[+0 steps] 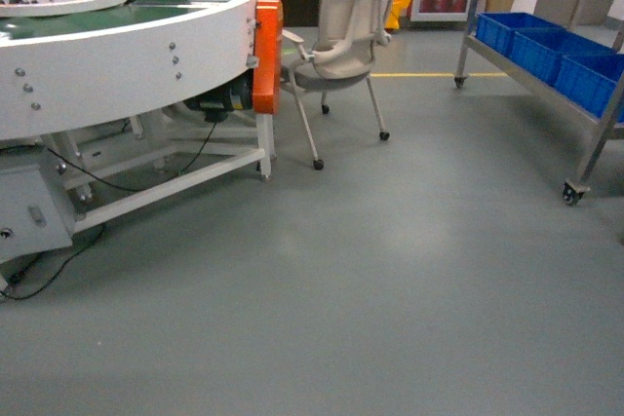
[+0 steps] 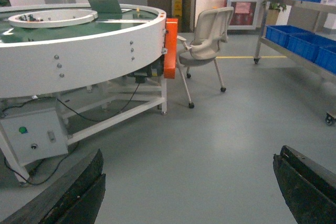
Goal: Pick red block from blue box to shelf
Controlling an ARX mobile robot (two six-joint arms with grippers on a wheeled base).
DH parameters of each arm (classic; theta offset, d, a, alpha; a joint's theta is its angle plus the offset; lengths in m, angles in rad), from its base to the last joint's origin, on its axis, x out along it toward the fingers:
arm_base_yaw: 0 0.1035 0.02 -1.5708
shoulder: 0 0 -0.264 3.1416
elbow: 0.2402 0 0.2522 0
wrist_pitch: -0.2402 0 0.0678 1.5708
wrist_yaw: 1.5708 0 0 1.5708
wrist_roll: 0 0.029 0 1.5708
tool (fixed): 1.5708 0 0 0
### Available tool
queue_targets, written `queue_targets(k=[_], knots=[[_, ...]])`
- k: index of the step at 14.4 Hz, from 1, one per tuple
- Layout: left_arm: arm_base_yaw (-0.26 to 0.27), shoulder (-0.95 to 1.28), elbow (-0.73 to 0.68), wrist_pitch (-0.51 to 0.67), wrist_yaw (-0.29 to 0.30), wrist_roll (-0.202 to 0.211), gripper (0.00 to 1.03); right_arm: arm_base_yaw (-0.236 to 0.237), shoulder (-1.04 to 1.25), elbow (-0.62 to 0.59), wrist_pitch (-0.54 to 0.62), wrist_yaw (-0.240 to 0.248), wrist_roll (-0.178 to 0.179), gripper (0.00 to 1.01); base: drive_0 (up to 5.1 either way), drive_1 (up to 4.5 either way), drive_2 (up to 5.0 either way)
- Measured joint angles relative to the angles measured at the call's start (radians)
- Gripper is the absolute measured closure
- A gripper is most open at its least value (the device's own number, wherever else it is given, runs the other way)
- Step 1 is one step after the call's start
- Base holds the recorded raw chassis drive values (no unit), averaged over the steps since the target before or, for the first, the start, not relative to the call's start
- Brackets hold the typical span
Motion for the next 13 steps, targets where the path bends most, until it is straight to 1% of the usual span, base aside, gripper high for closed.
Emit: queue_targets(k=[13], knots=[[0.0, 0.0, 0.0, 0.005, 0.0, 0.0, 0.05, 0.0, 0.0, 0.0, 0.002, 0.0, 0.0, 0.74, 0.0, 4.06, -4.0]])
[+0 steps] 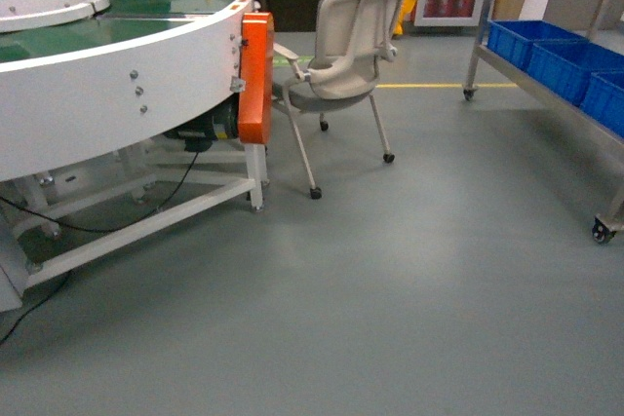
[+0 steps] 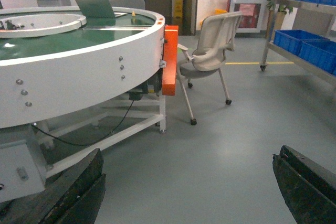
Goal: Pick red block from blue box to shelf
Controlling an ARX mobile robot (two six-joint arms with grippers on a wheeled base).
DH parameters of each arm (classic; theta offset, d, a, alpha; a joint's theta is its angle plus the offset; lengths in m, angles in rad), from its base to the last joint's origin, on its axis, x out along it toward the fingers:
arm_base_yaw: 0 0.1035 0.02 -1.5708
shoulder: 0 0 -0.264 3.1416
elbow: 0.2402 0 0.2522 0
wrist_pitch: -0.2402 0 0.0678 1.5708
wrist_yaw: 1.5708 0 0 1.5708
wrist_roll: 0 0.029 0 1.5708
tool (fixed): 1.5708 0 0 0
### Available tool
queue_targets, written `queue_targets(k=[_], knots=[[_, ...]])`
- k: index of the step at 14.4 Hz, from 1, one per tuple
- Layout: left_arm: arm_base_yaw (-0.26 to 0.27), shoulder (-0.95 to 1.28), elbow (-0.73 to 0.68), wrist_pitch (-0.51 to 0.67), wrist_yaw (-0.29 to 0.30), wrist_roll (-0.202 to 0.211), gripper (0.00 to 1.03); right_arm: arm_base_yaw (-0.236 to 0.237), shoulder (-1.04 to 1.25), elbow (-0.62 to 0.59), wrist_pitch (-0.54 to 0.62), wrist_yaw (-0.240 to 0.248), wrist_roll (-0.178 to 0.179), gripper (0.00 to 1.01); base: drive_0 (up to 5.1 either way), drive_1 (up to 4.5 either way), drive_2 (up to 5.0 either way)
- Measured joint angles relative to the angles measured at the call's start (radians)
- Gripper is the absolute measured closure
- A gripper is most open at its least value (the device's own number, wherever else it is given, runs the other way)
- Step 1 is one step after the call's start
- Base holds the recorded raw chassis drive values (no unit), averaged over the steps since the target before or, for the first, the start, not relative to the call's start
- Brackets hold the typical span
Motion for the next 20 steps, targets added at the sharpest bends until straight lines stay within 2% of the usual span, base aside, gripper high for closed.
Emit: queue_targets(k=[18, 20], knots=[[0.001, 0.0, 0.0, -0.003, -0.001, 0.0, 0.05, 0.0, 0.0, 0.0, -0.002, 0.0, 0.0, 0.74, 0.0, 4.06, -4.0], [0.001, 0.0, 0.0, -0.004, -0.001, 0.0, 0.05, 0.0, 0.0, 0.0, -0.002, 0.0, 0.0, 0.74, -1.4, -1.42, -1.4]])
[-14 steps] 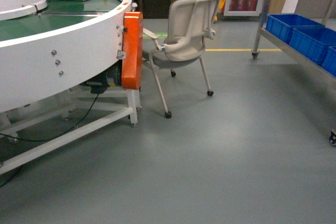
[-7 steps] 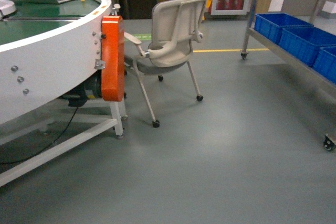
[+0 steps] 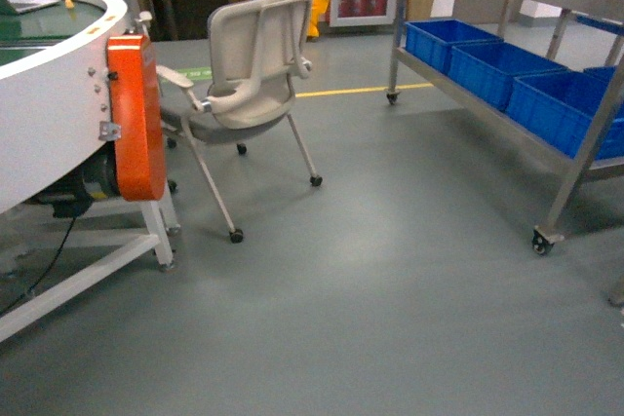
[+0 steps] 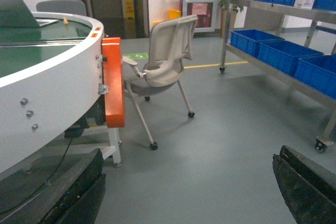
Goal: Pick red block from blue box to shelf
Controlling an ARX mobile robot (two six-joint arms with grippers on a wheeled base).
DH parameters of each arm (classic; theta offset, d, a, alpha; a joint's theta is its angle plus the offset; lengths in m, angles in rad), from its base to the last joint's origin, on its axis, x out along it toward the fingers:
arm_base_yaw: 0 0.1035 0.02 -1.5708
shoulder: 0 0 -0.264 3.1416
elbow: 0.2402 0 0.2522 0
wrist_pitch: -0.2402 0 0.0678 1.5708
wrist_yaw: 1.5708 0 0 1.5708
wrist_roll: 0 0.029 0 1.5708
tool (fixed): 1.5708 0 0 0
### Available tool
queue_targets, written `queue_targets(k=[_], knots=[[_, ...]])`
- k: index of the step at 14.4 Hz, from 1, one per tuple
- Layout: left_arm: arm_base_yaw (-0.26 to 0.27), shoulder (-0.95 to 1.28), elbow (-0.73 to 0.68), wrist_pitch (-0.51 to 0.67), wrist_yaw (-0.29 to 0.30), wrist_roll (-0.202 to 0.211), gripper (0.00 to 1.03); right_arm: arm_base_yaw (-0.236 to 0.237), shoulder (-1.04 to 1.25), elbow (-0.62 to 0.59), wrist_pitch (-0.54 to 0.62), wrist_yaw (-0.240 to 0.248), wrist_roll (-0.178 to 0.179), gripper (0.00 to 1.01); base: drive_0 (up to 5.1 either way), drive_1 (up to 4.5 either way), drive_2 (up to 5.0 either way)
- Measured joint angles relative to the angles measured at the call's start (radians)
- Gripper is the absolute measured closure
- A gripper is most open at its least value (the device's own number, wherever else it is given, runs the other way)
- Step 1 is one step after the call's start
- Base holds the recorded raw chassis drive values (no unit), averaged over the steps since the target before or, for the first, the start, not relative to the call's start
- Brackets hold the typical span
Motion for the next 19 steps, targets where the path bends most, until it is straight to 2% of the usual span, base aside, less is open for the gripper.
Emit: queue_targets(k=[19], knots=[[0.0, 0.0, 0.0, 0.0, 0.0, 0.0, 0.05, 0.0, 0.0, 0.0, 0.0, 0.0, 0.0, 0.74, -1.4, -1.44, -1.4]])
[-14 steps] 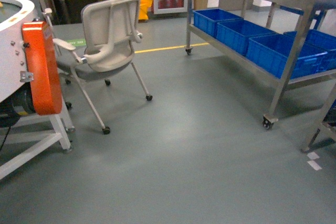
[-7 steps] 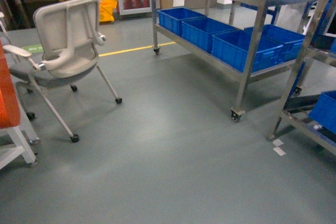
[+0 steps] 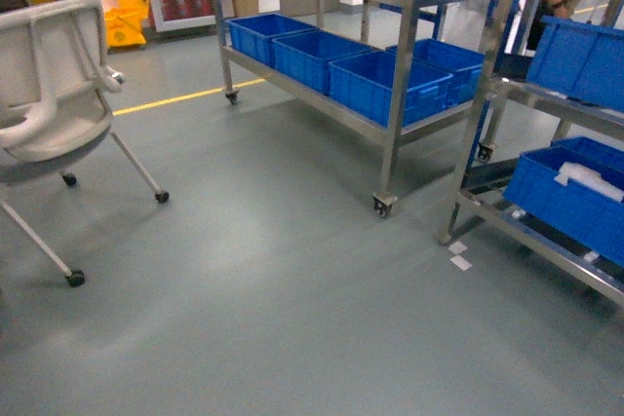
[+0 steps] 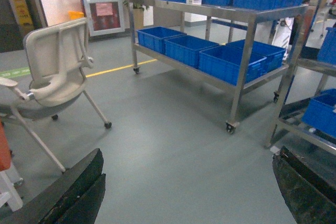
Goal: Pick red block from blue box to shelf
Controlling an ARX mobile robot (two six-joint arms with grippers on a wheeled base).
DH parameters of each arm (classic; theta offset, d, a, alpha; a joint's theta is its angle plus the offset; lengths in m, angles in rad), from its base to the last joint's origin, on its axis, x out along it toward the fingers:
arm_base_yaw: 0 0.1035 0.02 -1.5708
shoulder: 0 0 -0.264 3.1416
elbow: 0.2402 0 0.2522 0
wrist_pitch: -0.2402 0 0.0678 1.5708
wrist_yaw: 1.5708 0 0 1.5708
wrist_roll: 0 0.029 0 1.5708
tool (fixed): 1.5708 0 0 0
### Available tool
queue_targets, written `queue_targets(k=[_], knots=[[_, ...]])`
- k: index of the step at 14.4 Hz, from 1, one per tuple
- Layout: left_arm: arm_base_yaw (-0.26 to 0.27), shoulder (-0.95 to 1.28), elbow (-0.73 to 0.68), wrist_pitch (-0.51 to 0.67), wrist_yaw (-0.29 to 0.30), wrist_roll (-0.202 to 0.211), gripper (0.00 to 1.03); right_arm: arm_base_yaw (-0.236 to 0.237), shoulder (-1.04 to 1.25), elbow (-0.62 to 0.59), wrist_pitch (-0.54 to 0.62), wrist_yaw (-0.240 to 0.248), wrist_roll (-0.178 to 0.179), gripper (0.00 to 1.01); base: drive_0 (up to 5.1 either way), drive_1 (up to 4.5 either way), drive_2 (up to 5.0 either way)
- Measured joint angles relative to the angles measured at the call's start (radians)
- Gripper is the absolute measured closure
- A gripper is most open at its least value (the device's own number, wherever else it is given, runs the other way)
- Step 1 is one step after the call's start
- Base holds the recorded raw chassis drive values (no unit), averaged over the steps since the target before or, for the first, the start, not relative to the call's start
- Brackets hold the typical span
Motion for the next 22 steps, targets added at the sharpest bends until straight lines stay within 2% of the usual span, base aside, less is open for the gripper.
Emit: queue_targets(k=[10, 12, 15, 16, 22], knots=[[0.0, 0.0, 0.0, 0.0, 0.0, 0.0, 0.05, 0.0, 0.0, 0.0, 0.0, 0.0, 0.0, 0.74, -1.5, -1.46, -1.5], [0.0, 0.0, 0.0, 0.0, 0.0, -0.001, 0.1, 0.0, 0.0, 0.0, 0.0, 0.0, 0.0, 0.74, -1.5, -1.51, -1.5], [0.0, 0.0, 0.0, 0.0, 0.0, 0.0, 0.12, 0.0, 0.0, 0.0, 0.0, 0.0, 0.0, 0.74, -1.6, -1.58, -1.6], [0.0, 0.0, 0.0, 0.0, 0.0, 0.0, 0.07, 0.0, 0.0, 0.0, 0.0, 0.0, 0.0, 0.74, -1.5, -1.5, -1.5], [0.0, 0.0, 0.0, 0.0, 0.0, 0.0, 0.05, 0.0, 0.0, 0.0, 0.0, 0.0, 0.0, 0.74, -1.4, -1.41, -1.4]])
